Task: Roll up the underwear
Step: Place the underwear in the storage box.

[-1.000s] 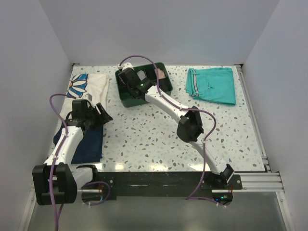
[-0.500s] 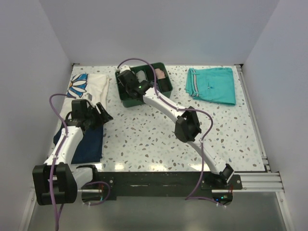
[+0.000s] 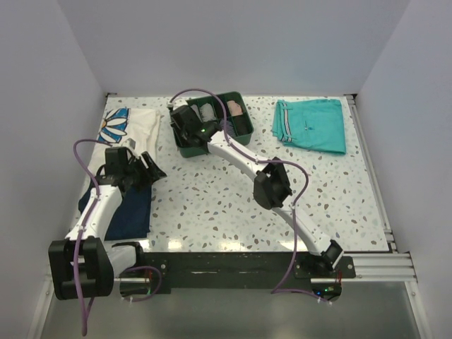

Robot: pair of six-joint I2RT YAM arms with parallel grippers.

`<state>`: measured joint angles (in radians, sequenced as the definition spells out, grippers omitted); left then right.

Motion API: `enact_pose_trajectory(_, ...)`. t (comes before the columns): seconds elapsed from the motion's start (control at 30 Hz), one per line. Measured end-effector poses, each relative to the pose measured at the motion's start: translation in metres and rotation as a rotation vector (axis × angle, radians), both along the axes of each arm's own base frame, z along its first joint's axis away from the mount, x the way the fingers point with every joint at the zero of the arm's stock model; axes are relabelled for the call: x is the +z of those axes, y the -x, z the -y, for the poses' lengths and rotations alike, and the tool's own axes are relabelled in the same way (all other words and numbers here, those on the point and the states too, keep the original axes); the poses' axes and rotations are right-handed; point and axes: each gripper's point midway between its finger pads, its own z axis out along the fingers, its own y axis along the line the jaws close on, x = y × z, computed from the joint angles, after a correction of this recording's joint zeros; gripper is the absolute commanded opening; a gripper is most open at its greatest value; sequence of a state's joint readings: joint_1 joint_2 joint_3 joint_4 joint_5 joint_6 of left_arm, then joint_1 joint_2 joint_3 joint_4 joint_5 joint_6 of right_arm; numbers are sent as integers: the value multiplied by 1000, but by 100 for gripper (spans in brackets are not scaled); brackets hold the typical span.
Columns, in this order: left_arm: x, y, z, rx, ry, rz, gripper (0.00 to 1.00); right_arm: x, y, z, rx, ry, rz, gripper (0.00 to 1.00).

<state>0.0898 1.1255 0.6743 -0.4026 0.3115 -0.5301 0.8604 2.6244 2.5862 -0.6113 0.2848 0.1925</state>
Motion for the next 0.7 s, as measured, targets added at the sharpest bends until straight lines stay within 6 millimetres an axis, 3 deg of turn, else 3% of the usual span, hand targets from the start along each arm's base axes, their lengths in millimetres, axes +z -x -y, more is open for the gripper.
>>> enact_pose_trajectory(0.4, -1, -1, -1, 2, 7, -2, 68, -12, 7, -13, 18, -69, -62, 8)
enact_pose_trajectory(0.7, -1, -1, 0, 0, 14, -2, 68, -34, 3, -9, -31, -123, -139, 2)
